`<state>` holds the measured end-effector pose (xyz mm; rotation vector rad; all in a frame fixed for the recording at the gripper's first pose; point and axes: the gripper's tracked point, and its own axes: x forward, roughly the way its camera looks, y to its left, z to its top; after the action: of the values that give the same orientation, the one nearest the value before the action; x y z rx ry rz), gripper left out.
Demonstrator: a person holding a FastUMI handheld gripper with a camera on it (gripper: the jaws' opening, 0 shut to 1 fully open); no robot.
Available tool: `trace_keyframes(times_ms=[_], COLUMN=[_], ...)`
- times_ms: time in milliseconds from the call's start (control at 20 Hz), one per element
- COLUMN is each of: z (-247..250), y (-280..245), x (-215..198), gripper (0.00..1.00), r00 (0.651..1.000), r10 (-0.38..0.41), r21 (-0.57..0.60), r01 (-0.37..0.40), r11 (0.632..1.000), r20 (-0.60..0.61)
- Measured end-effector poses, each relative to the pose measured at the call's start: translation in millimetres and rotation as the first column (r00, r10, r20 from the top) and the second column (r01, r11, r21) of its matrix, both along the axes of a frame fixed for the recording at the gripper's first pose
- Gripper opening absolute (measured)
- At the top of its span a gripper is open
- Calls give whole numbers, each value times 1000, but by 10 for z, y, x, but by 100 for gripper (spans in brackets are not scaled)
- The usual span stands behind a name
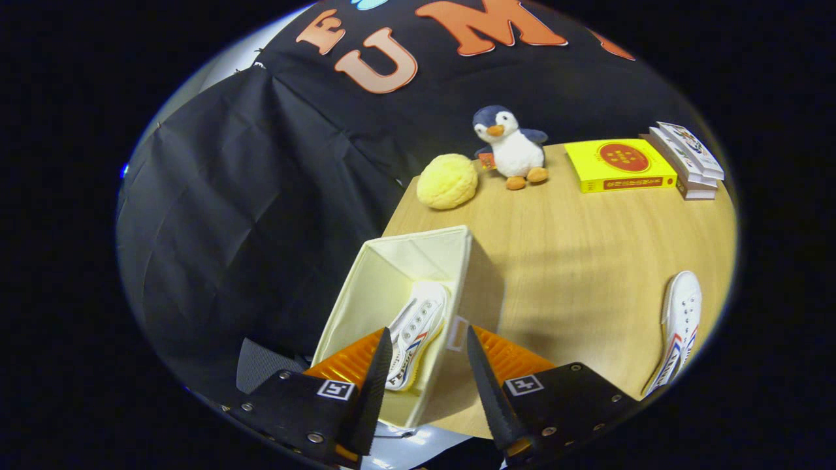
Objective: Open the storage box then place both shoes into the box .Put the left shoe in first, then the right shoe, with the right side of both shoes facing outward in a uniform manner.
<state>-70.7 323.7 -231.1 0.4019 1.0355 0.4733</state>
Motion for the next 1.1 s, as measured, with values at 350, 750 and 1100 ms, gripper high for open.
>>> trace_keyframes(times_ms=[350, 750, 1100], z=[-235, -863, -1324], y=[-1441, -2874, -3199], x=[-215, -750, -889], gripper=[87, 87, 68], r00=[994, 977, 976], r10=[-103, -214, -200], r21=[-156, -387, -452], r01=[108, 190, 141], r11=[982, 902, 881], r20=[45, -19, -85])
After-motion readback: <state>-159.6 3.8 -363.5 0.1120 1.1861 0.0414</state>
